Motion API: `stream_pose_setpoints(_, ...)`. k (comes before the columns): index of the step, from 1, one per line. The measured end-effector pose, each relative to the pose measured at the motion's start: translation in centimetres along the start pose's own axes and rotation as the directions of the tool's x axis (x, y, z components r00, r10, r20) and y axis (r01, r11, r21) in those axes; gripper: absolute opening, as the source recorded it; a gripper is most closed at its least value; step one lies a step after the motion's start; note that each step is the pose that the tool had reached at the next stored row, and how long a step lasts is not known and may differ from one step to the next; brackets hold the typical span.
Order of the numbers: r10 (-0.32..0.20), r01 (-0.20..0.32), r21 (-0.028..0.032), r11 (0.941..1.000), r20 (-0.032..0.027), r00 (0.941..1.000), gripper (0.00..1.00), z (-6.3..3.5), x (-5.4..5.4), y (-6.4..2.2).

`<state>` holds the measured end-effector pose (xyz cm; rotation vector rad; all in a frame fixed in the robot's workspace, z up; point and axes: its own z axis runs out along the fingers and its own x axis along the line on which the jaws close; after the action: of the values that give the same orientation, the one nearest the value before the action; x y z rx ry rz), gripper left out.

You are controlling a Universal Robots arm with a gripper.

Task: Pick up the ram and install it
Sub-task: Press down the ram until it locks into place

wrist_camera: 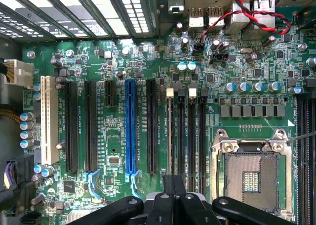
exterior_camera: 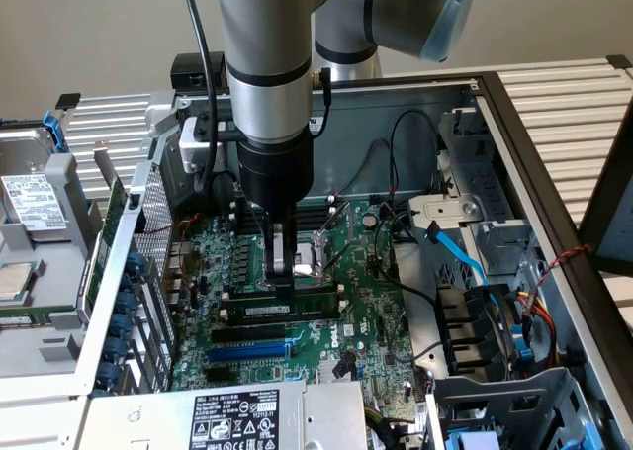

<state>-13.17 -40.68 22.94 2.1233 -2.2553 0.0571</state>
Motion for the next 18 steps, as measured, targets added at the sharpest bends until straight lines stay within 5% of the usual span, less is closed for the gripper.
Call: stream_pose_setpoints(18,0.000,0.000,0.0001,1.0000,-0.0017,1.0000,0.10,0.01,-0.09,0.00)
